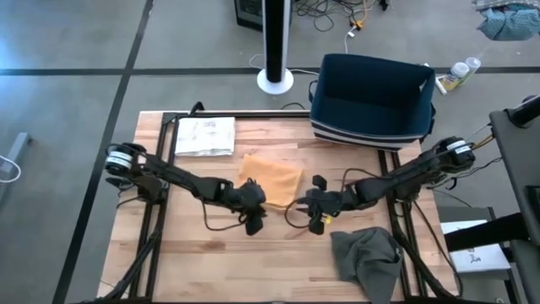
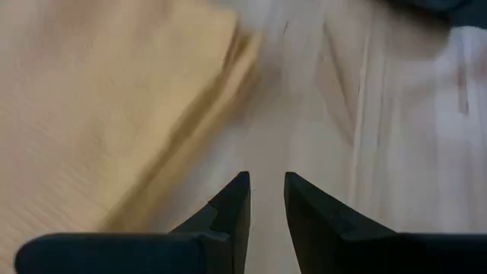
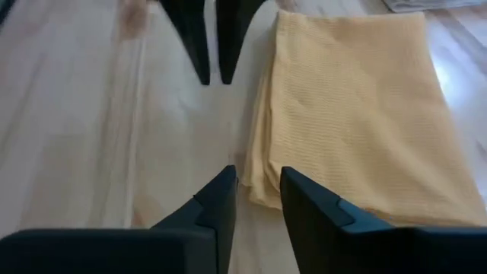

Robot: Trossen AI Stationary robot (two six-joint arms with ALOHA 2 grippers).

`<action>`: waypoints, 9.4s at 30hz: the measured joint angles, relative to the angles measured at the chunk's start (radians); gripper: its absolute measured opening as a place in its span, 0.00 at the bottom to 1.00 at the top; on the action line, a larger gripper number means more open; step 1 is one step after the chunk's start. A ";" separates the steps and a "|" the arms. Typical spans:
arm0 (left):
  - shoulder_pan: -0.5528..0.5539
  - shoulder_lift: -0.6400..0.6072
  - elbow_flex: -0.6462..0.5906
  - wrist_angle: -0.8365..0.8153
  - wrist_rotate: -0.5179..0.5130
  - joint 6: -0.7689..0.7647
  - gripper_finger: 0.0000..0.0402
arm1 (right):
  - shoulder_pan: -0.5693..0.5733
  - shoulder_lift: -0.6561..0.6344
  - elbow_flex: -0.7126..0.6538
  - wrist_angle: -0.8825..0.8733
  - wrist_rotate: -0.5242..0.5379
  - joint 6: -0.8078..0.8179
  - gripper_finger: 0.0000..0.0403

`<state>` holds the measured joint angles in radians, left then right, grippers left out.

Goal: Fold towel
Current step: Fold the yellow towel, then fold the black towel

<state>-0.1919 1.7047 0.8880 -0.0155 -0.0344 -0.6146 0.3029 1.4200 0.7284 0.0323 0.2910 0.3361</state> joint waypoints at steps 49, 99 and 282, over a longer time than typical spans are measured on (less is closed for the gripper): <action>0.439 0.011 0.035 0.249 -0.159 -0.026 0.00 | 0.266 -0.077 -0.005 -0.282 0.106 0.395 0.01; 0.280 -0.196 0.098 -0.014 -0.240 0.227 0.00 | 0.269 0.098 0.001 -0.101 0.233 0.295 0.00; -0.289 -0.222 0.179 0.124 -0.481 0.492 0.59 | -0.042 0.134 1.275 -0.672 0.497 -0.945 0.01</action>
<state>-0.4811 1.4830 1.0668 0.1084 -0.5155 -0.1229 0.2614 1.5539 2.0037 -0.6401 0.7879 -0.6094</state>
